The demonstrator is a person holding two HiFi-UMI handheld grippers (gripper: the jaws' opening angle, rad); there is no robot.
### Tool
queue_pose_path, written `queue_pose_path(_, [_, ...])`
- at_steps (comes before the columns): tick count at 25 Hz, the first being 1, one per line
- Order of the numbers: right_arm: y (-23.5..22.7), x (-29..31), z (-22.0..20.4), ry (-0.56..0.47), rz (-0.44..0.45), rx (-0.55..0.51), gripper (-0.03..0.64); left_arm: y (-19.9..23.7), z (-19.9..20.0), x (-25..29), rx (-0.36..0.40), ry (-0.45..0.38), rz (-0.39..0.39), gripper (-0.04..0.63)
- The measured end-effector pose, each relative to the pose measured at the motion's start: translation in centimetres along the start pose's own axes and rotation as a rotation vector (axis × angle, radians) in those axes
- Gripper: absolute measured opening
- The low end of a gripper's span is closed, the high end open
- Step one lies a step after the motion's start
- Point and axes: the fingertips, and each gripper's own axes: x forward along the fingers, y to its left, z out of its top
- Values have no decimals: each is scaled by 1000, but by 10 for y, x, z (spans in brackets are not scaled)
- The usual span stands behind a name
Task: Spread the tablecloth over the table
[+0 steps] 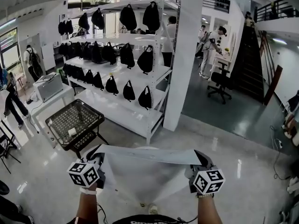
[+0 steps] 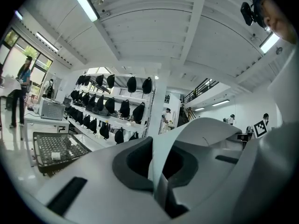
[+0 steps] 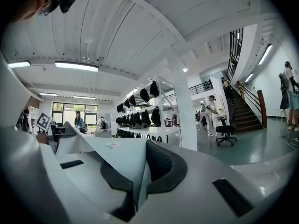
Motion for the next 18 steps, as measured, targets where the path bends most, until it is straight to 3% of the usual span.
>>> queue_pose_path(18, [-74,93,9,0,-39,6,26,6,15,111,73,21,10,18])
